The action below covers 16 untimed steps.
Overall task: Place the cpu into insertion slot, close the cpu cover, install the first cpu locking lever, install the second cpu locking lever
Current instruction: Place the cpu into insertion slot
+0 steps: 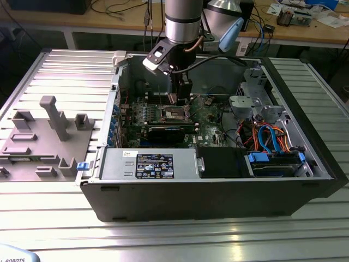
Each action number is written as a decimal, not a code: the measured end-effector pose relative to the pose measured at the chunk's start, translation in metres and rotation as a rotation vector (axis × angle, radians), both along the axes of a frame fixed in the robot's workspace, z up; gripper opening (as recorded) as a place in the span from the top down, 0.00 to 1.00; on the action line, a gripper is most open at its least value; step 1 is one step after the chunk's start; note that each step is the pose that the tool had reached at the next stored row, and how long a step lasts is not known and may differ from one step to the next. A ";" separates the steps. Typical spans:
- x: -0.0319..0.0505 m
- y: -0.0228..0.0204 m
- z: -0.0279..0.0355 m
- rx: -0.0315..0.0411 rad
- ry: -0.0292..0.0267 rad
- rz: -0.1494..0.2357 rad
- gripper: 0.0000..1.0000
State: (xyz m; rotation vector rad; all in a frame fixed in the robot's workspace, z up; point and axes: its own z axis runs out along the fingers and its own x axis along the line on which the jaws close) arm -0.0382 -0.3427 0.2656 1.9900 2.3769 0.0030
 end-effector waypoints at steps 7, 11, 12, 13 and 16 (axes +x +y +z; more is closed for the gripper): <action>0.0000 0.0000 -0.0005 0.0000 0.0000 -0.005 0.45; 0.0000 0.0000 -0.0008 -0.0001 0.0000 -0.008 0.45; 0.0000 0.0000 -0.0010 0.0000 0.0000 -0.009 0.45; 0.0000 0.0000 -0.0010 0.0000 0.0001 -0.010 0.45; 0.0000 0.0000 -0.0012 0.0000 0.0000 -0.012 0.45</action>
